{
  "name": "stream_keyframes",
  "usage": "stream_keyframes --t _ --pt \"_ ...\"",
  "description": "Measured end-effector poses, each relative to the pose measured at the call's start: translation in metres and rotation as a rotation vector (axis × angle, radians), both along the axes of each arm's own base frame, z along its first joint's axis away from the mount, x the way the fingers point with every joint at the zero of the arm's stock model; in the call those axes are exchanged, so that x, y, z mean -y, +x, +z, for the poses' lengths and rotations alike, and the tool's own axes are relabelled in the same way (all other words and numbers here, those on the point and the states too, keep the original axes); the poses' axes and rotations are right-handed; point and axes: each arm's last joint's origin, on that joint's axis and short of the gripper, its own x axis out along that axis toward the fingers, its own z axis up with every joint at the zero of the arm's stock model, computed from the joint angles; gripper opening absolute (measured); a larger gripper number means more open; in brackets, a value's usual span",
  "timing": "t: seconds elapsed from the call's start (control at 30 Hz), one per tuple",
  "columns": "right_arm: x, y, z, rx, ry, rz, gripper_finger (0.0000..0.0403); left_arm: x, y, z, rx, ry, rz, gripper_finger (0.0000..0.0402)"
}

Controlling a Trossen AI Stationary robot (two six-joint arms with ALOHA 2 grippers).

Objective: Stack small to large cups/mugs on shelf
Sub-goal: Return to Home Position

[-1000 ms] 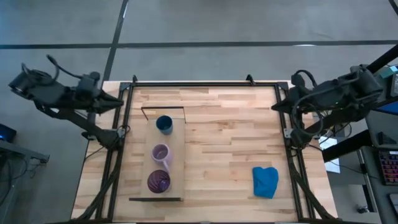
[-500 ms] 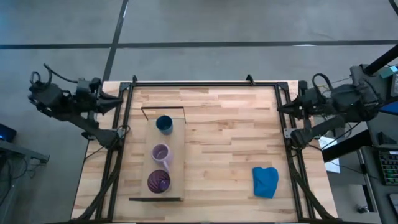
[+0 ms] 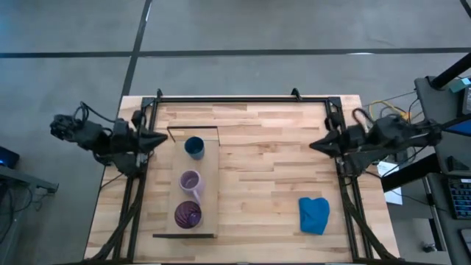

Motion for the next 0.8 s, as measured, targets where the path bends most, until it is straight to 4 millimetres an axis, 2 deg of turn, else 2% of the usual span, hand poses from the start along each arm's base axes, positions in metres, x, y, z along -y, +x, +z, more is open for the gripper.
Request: stream_keyframes --t 0.1,0.2,0.4,0.53,0.7,0.8 --pt "0.003 0.006 -0.017 -0.03 -0.029 -0.069 0.0009 -0.005 -0.005 -0.01 -0.009 0.029 0.09 0.0008" --pt "0.009 0.007 -0.026 -0.01 -0.025 -0.141 0.0009 -0.011 -0.016 -0.014 0.024 0.023 0.11 0.0008" --pt "0.018 -0.006 -0.031 0.087 -0.012 -0.144 0.0009 -0.024 -0.043 -0.016 0.112 0.056 0.119 0.0008" --pt "0.023 -0.013 -0.038 0.107 0.009 -0.177 0.0009 -0.03 -0.057 -0.026 0.166 0.013 0.102 0.0008" --pt "0.023 -0.008 -0.057 0.085 0.139 -0.164 0.0009 -0.026 -0.051 -0.057 0.148 -0.091 0.033 0.0001" --pt "0.021 0.0 -0.072 0.092 0.142 -0.106 0.0009 -0.022 -0.043 -0.078 0.111 -0.138 0.021 0.0001"
